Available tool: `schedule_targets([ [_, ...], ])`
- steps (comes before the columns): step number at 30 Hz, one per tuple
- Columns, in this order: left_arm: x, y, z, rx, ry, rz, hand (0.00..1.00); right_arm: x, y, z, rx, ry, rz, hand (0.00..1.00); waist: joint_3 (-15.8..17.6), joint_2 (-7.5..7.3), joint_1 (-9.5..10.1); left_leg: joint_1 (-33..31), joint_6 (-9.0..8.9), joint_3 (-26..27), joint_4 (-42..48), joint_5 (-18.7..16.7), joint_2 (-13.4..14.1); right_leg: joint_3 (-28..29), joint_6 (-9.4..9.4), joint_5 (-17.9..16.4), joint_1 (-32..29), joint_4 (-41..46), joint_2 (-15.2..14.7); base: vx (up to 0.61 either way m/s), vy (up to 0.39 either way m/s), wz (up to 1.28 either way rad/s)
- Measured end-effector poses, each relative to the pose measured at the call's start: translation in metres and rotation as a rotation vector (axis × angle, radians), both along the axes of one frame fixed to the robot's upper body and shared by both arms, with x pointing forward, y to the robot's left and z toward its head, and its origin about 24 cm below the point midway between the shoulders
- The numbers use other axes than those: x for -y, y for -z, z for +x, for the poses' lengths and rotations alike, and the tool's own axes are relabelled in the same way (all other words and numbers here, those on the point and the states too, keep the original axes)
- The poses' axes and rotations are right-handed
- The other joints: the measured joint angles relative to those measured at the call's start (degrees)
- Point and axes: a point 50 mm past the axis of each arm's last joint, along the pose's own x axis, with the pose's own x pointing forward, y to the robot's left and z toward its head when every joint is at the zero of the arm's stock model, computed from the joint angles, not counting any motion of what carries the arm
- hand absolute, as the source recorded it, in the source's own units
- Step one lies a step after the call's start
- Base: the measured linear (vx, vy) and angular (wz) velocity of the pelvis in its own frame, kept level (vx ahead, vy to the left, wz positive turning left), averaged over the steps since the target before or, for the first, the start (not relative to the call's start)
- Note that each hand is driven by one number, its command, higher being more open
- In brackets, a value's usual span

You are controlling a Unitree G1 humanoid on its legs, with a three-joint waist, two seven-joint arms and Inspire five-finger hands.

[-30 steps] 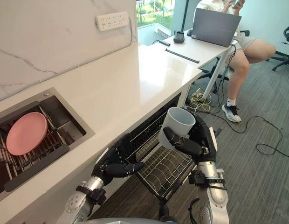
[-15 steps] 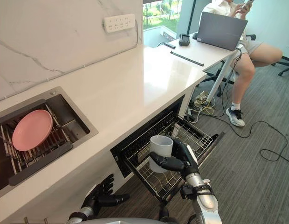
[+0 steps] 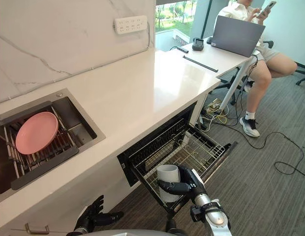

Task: Walk over to the sink, pick up the cup, carry it to the dishwasher, place the cup inside the dishwasher, then close the dishwasher door

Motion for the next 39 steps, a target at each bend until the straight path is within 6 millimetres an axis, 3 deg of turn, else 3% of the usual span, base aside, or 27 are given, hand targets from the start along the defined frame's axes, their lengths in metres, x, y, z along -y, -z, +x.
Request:
schedule_targets([
  [6,-0.004,0.0,0.008,0.002,-0.003,0.011,1.0,0.003,-0.001,0.019,0.013,-0.018,-0.052,0.0,2.4,-0.54,0.89,-1.8,-0.07,-1.2,2.1,-0.3,0.1,-1.0,0.05,0.0,-0.2,0.3,-0.2,-0.02,-0.003,0.1],
  [12,-0.01,-0.004,0.031,0.049,-0.023,0.021,1.0,0.0,-0.006,0.048,0.038,-0.061,-0.113,0.0,6.5,-1.13,2.71,-8.2,-0.3,-2.6,10.8,-3.7,1.4,-2.1,-0.07,0.4,-2.1,0.4,0.5,-0.06,-0.014,0.09],
  [20,-0.011,-0.025,0.087,0.189,-0.02,0.034,1.0,0.004,-0.057,0.12,0.25,-0.015,-0.196,0.0,14.4,-1.46,5.32,-19.2,-0.1,-4.2,19.2,-5.2,2.5,-3.0,-0.5,1.8,-9.5,2.4,1.1,-0.09,0.006,0.06],
  [23,-0.011,-0.029,0.097,0.219,-0.035,0.03,1.0,0.003,-0.069,0.131,0.297,-0.013,-0.202,0.0,15.9,-1.39,5.58,-20.9,-0.16,-4.5,21.2,-5.6,2.9,-3.3,-0.7,1.6,-10.5,3.3,1.3,-0.03,0.006,0.02],
  [24,-0.01,-0.032,0.102,0.231,-0.032,0.03,1.0,0.002,-0.074,0.136,0.321,-0.01,-0.204,1.0,16.3,-1.39,5.68,-21.8,-0.08,-4.6,22.0,-5.8,3.0,-3.3,-0.77,1.6,-11.3,3.9,1.4,-0.03,0.008,-0.02],
  [30,-0.009,-0.04,0.116,0.277,-0.031,0.027,1.0,0.001,-0.084,0.151,0.347,-0.004,-0.21,1.0,18.7,-1.4,6.38,-23.3,0.63,-4.6,22.5,-6.4,2.9,-3.4,-1.05,0.7,-13.6,6.4,1.2,-0.05,0.013,0.01],
  [39,-0.008,-0.042,0.122,0.291,-0.032,0.024,1.0,0.007,-0.087,0.158,0.335,-0.001,-0.228,1.0,18.8,-1.39,6.66,-23.6,0.18,-4.8,20.2,-4.8,2.7,-3.8,-1.34,0.5,-14.9,6.7,0.8,0.0,-0.009,0.02],
])
